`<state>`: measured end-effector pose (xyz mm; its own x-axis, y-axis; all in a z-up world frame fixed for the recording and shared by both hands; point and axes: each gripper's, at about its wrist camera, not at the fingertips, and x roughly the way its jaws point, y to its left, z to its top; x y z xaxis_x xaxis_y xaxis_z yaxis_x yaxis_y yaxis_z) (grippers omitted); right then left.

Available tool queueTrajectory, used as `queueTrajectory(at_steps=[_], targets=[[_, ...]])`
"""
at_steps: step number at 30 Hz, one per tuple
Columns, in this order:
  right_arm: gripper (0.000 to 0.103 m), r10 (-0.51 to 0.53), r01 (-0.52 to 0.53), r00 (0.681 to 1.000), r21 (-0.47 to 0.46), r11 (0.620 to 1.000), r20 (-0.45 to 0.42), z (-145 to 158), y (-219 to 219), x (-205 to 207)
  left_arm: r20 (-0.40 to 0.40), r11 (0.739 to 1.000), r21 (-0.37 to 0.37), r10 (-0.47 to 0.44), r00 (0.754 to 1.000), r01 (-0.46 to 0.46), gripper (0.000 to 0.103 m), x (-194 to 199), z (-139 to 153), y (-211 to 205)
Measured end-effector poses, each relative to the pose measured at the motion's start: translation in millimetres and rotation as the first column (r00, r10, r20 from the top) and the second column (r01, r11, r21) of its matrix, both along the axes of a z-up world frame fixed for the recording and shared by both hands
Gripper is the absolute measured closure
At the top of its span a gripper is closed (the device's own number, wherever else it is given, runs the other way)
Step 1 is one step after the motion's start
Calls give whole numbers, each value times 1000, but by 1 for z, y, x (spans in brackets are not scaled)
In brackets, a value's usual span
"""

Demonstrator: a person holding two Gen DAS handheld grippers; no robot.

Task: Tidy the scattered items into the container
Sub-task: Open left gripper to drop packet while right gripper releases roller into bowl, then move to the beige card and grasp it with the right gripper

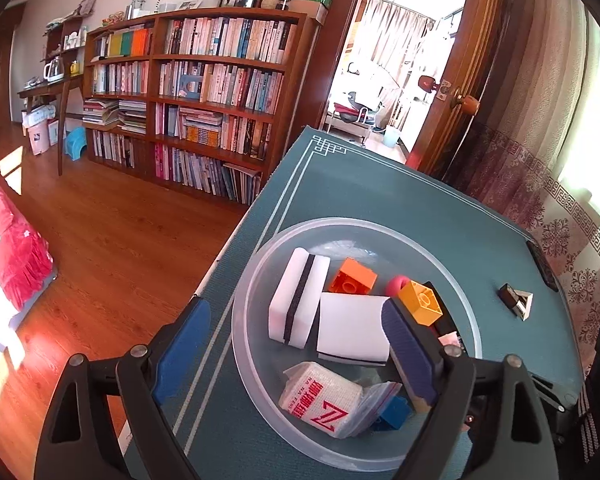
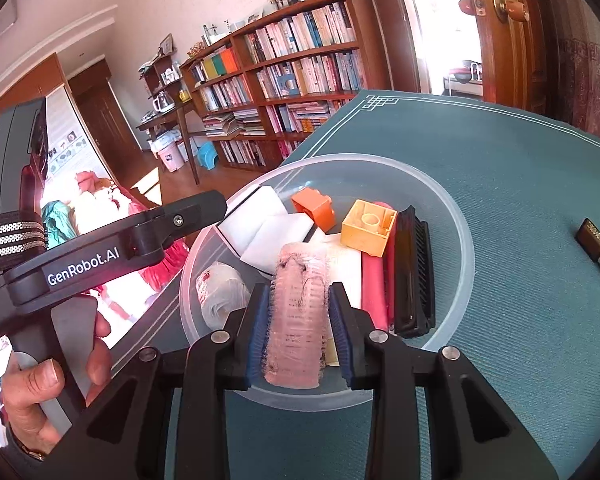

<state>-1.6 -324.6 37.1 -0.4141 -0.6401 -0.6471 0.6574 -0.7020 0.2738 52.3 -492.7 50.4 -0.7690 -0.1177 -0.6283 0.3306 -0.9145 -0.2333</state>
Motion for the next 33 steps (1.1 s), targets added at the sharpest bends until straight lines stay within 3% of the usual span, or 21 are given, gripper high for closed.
queueTrajectory(at_steps=[1, 3, 4, 9, 23, 33], targets=[[65, 5, -5, 1000, 4, 1000, 0, -1, -1, 0, -8, 1000, -9, 6, 1000, -6, 0, 1, 1, 1], [47, 2, -2, 1000, 7, 1000, -9, -1, 0, 1, -19, 1000, -24, 10, 1000, -11, 0, 2, 4, 1], [45, -5, 5, 1000, 2, 1000, -17, -1, 2, 2, -20, 1000, -26, 9, 1000, -9, 0, 2, 4, 2], [45, -30, 30, 999, -17, 999, -28, 2, 14, 2, -9, 1000, -8, 8, 1000, -8, 0, -1, 2, 0], [45, -178, 177, 984, -50, 983, -15, 4, 82, -9, 17, 995, -81, -54, 998, 55, 0, -10, 2, 41], [45, -359, 359, 933, -1, 933, -35, -4, 167, -33, 11, 981, -124, -148, 989, 148, 0, -19, 12, 82]])
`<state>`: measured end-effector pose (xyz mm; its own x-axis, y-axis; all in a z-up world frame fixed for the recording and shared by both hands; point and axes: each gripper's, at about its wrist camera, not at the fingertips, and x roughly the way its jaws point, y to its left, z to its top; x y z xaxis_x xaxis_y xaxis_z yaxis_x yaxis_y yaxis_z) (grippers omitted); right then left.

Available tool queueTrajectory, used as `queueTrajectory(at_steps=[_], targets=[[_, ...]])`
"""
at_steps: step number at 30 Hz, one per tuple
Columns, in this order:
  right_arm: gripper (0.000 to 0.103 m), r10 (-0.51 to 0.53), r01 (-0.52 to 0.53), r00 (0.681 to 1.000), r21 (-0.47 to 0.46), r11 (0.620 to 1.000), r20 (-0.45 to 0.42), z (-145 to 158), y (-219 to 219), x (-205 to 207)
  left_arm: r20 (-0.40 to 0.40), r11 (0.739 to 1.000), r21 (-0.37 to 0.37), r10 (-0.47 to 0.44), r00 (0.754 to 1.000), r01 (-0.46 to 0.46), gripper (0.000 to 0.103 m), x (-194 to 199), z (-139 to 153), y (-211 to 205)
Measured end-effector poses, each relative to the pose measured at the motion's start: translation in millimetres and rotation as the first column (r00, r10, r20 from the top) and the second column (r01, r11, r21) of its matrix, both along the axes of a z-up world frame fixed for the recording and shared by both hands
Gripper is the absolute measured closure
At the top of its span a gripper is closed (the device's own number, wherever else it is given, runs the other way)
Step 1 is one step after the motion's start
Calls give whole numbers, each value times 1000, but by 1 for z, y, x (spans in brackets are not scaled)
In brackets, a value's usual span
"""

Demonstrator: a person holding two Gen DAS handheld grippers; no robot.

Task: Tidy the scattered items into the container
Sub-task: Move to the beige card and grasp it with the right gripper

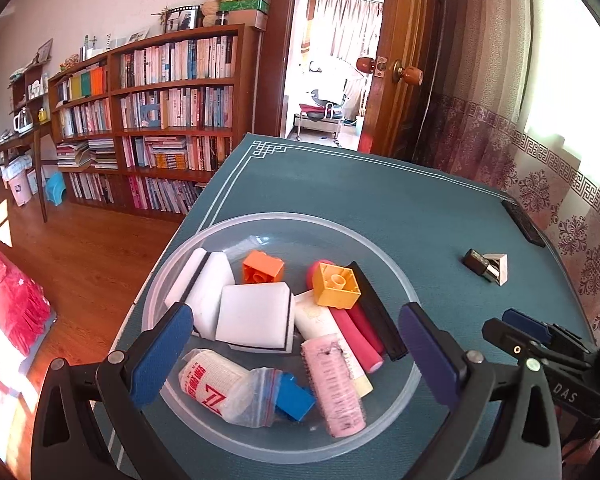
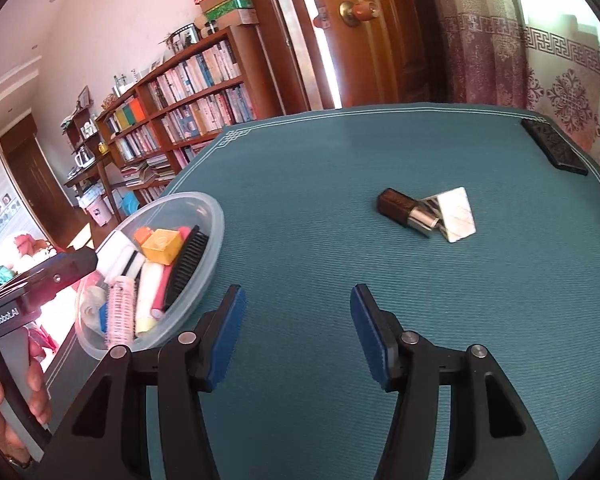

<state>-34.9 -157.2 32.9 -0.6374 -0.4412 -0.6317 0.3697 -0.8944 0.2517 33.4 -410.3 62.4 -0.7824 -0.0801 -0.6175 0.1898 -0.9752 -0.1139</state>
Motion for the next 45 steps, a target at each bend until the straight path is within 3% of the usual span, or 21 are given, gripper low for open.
queueTrajectory(at_steps=[7, 12, 20, 29, 33, 39, 45], targets=[[45, -149, 149, 988, -10, 989, 29, -9, 64, -34, 19, 997, -25, -79, 997, 79, 0, -11, 2, 40], [45, -187, 188, 982, -37, 981, 36, -7, 88, -55, 29, 989, -63, -135, 990, 137, 0, -20, 4, 71], [45, -169, 170, 985, -34, 985, 40, -7, 89, -86, 70, 972, -99, -208, 976, 214, 0, -35, -5, 114], [45, -115, 114, 993, 40, 993, 24, -10, 69, -120, 114, 952, -125, -266, 957, 279, 0, -51, -17, 151], [60, -87, 84, 995, 64, 994, 51, -20, 64, -135, 130, 949, -125, -273, 953, 289, 0, -57, -21, 159], [64, -67, 65, 996, 42, 997, 56, -26, 70, -137, 155, 953, -91, -274, 949, 290, 0, -69, -28, 166], [64, -120, 115, 991, 82, 990, 58, -24, 89, -129, 164, 959, -59, -265, 950, 277, 0, -84, -35, 170]])
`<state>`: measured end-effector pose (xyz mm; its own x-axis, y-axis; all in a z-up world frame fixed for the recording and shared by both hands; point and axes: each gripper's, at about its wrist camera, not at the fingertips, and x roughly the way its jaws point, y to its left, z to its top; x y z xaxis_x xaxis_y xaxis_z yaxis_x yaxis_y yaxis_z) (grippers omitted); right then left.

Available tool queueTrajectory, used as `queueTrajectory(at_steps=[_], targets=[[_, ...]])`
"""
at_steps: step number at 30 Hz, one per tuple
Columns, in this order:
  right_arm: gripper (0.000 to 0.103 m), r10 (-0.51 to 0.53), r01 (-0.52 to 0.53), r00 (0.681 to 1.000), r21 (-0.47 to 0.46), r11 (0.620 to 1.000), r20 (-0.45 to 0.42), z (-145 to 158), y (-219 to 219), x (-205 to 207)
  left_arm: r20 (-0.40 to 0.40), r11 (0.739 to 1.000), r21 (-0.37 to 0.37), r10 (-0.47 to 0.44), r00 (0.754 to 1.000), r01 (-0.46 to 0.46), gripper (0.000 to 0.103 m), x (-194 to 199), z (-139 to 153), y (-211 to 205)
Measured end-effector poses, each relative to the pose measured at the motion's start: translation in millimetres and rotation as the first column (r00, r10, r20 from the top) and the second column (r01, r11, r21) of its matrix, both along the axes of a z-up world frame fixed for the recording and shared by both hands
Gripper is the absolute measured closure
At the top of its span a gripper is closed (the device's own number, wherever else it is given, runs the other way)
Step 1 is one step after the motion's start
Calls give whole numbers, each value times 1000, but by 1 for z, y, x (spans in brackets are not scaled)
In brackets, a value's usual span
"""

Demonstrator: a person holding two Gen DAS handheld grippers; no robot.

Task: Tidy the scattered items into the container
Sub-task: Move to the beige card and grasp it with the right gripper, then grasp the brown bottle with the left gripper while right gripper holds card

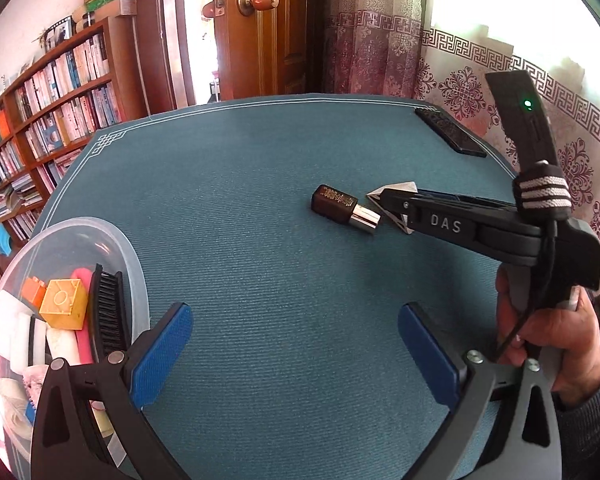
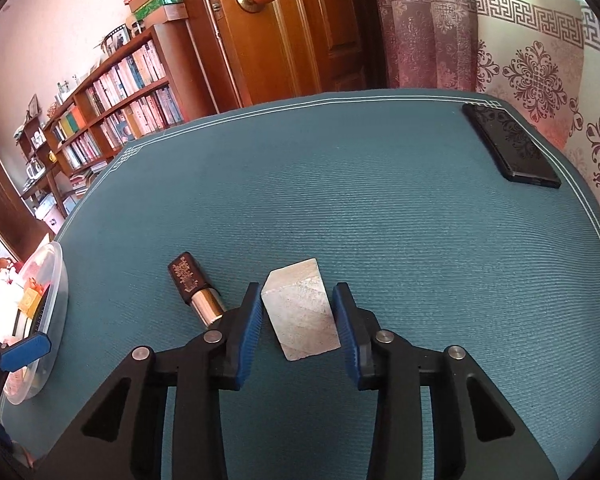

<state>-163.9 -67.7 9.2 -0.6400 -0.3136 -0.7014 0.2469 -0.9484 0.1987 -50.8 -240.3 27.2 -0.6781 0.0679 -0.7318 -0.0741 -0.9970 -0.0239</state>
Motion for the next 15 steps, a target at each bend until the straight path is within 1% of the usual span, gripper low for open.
queueTrajectory(at_steps=[4, 7, 10, 15], targets=[[64, -31, 31, 1000, 27, 999, 0, 0, 19, 12, -2, 1000, -24, 0, 1000, 0, 0, -14, -6, 5], [65, -57, 57, 998, 14, 998, 11, -3, 32, 20, -12, 999, -37, -7, 1000, 6, 0, -25, -8, 9], [66, -74, 74, 997, -16, 997, 18, -8, 39, 23, -26, 998, -53, -35, 999, 33, 0, -42, -8, 15], [66, -78, 78, 997, 13, 997, 1, -8, 34, 24, -33, 990, -104, -98, 995, 94, 0, -67, -11, 23]])
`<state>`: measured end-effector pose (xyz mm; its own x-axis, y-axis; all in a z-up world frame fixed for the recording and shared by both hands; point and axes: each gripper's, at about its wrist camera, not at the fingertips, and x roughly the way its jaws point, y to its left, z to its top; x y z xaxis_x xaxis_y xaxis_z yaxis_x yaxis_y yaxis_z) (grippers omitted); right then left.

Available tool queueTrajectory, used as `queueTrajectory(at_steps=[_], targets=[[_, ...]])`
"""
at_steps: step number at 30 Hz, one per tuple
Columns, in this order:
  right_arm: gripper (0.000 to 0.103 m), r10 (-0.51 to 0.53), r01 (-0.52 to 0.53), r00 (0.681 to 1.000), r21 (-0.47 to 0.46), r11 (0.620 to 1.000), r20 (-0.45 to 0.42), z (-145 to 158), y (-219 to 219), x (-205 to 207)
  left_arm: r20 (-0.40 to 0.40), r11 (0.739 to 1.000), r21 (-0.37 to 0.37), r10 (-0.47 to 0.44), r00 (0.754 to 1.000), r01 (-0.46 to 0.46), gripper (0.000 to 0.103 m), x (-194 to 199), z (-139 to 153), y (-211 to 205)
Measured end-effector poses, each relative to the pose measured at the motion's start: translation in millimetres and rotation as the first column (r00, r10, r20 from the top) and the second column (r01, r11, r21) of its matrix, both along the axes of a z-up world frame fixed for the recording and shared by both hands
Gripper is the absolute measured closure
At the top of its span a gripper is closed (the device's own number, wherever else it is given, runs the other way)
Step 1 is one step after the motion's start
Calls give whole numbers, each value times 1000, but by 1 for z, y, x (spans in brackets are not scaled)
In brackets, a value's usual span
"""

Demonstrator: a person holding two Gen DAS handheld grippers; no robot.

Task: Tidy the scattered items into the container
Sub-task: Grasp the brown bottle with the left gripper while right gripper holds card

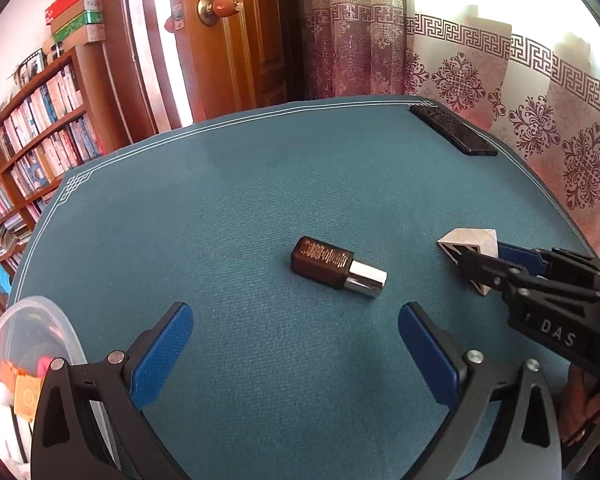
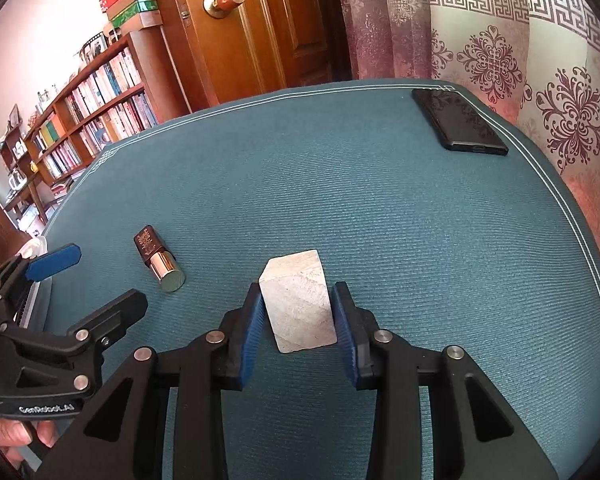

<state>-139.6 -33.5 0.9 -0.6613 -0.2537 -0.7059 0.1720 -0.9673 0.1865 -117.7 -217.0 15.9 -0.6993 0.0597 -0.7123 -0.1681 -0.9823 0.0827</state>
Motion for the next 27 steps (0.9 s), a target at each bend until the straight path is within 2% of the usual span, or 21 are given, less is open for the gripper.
queueTrajectory(at_steps=[4, 10, 22, 27], targets=[[66, 2, -2, 1000, -38, 999, 5, -1, 6, -1, 16, 1000, -1, -20, 1000, 20, 0, -13, -5, 1], [65, 3, -3, 1000, -41, 999, 4, -1, 6, -1, 37, 999, 39, -30, 999, 28, 0, -24, -11, -2], [65, 3, -2, 1000, -43, 999, 2, -1, 6, 1, 56, 999, -13, -46, 997, 47, 0, -26, -15, 18], [65, 2, -2, 1000, -47, 999, 2, -1, 6, 1, 58, 998, -10, -56, 997, 57, 0, -30, -16, 22]])
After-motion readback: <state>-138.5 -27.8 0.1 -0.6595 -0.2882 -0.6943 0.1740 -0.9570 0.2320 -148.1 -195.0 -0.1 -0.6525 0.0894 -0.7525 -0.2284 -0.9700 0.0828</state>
